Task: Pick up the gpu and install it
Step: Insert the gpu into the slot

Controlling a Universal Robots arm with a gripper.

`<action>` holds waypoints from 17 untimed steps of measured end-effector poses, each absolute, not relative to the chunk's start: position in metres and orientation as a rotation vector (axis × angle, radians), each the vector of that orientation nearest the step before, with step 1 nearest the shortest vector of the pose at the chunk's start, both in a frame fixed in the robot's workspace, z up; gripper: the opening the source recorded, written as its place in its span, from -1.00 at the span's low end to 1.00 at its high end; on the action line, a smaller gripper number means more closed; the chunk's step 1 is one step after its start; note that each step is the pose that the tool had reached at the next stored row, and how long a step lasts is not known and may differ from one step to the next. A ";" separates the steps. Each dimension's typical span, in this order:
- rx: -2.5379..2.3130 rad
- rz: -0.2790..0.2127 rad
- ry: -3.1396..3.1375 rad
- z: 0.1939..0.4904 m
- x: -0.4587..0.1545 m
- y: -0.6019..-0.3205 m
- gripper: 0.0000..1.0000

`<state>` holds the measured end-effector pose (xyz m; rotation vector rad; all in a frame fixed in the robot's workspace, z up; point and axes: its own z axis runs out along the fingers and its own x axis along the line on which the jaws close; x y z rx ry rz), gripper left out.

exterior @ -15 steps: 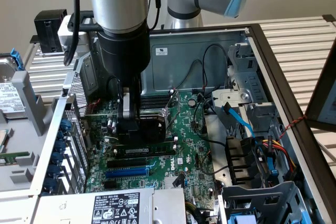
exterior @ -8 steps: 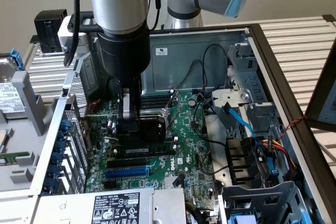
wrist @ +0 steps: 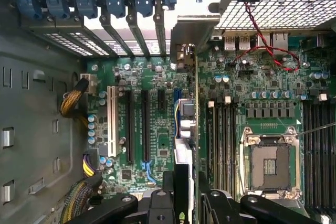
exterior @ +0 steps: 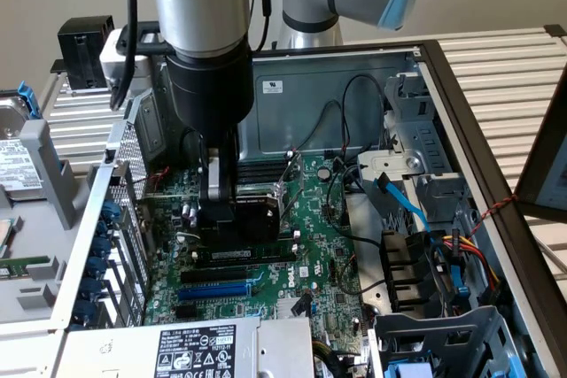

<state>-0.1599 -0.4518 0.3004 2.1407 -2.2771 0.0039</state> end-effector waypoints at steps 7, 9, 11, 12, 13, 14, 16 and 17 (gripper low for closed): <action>2.214 -0.010 -2.219 0.297 -0.163 -0.452 -0.47; 2.220 -0.023 -2.225 0.295 -0.163 -0.453 -0.47; 2.223 -0.030 -2.228 0.292 -0.164 -0.453 -0.47; 2.223 -0.030 -2.227 0.292 -0.164 -0.453 -0.47; 2.223 -0.030 -2.227 0.291 -0.165 -0.453 -0.47; 2.224 -0.030 -2.227 0.290 -0.165 -0.453 -0.47; 2.223 -0.030 -2.227 0.290 -0.165 -0.453 -0.47; 2.223 -0.030 -2.227 0.290 -0.165 -0.453 -0.47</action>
